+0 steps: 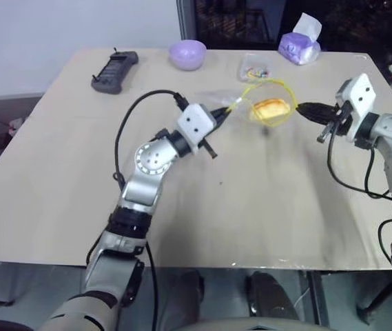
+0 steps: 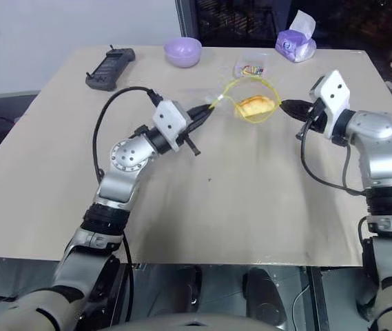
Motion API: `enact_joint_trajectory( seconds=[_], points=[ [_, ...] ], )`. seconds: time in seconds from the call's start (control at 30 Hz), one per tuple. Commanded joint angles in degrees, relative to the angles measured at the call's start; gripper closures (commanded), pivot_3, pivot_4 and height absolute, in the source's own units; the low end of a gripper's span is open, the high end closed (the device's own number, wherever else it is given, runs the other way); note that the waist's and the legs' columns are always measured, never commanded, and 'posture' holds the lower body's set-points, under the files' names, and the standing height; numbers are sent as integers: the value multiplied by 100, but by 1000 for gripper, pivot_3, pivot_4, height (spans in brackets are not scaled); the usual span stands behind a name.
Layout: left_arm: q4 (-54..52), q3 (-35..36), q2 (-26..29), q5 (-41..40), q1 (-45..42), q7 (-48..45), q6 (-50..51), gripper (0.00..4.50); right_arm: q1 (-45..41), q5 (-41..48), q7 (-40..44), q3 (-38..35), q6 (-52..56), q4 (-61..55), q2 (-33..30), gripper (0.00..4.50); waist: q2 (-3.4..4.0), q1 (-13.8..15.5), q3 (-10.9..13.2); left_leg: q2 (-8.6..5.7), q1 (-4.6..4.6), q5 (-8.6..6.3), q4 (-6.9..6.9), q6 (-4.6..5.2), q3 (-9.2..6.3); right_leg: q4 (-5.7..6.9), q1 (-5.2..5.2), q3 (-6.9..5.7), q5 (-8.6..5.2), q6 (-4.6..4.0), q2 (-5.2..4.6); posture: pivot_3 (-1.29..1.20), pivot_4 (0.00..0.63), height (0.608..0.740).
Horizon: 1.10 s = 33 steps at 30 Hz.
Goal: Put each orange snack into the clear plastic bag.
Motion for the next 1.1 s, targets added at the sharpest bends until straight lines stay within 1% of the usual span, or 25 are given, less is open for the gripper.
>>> enact_joint_trajectory(
  seconds=[0.03,0.1,0.2,0.27,0.33,0.47,0.57,0.67,0.73,0.77,0.8,0.9,0.93,1.03,1.1],
  points=[
    [55,50,38,-88,-12,-57,94,4500,-92,447,226,-327,372,-412,-169,4469,0,2,0,0,1,0,0,0,1,0,0,1,0,0,0,0,150,740],
    [133,14,32,-165,43,-192,219,4500,-5,641,383,-361,604,-526,-227,4469,0,2,0,0,0,0,0,0,0,0,0,0,0,0,0,0,150,740],
    [167,-46,45,-282,113,-449,558,4500,178,523,537,-197,609,-560,-390,4469,0,5,0,0,-1,0,0,0,-1,-1,0,-1,0,0,1,0,150,740],
    [11,-223,251,-353,246,-939,812,4500,255,565,641,-155,746,-702,-464,4469,0,6,0,0,-2,0,0,0,-1,-2,0,-1,0,0,0,0,150,740],
    [-109,-236,371,-450,254,-1166,1004,4500,284,389,670,-67,656,-701,-553,4469,1,2,1,0,-1,0,-1,0,1,-1,0,0,0,0,1,0,150,740],
    [-150,-97,434,-556,102,-1194,1159,4500,135,442,615,-170,690,-597,-524,4469,1,2,1,0,1,0,0,0,0,1,-1,0,0,0,1,0,150,740],
    [-121,-74,471,-497,8,-1118,1074,4500,128,411,645,-164,665,-552,-566,4469,0,4,1,0,0,0,0,0,-1,1,0,-2,0,0,1,0,150,740],
    [-112,-177,494,-437,144,-1169,1027,4500,245,245,676,-45,588,-573,-634,4469,1,4,1,0,-1,0,0,0,1,-3,0,0,0,0,0,0,150,740],
    [-226,-230,465,-483,265,-1219,1055,4500,279,361,706,-67,716,-813,-600,4469,1,1,1,0,-2,0,0,0,0,-4,-1,-1,0,0,0,0,150,740],
    [-301,-231,444,-513,311,-1215,1096,4500,283,464,714,-95,848,-985,-580,4231,1,-3,1,0,-2,0,-1,0,1,-4,-1,0,0,0,0,0,150,740],
    [-354,-234,421,-525,335,-1200,1127,4500,280,541,722,-30,970,-1317,-538,3620,1,-2,1,1,-2,0,-1,0,1,-4,-1,0,0,0,0,0,150,740],
    [-419,-234,400,-537,370,-1192,1136,4500,253,229,528,472,1005,-2001,-327,2957,1,1,2,1,-2,0,-1,0,-2,-1,-1,-2,0,0,0,0,150,740],
    [-435,-239,407,-532,383,-1207,1113,4500,239,-32,414,666,858,-2030,-242,2489,1,-15,1,1,-1,0,-1,0,-1,0,-1,0,0,0,0,0,150,740],
    [-491,-247,454,-489,431,-1235,1104,4500,202,-732,57,1183,529,-2081,-16,2489,1,1,1,5,1,0,0,0,-3,2,0,-2,0,0,6,0,150,740],
    [-532,-254,492,-453,464,-1229,1112,4500,219,-1013,-97,1413,408,-2128,133,2489,1,19,1,1,-2,0,2,0,-3,1,-2,-2,0,0,2,0,150,740]
  ],
)
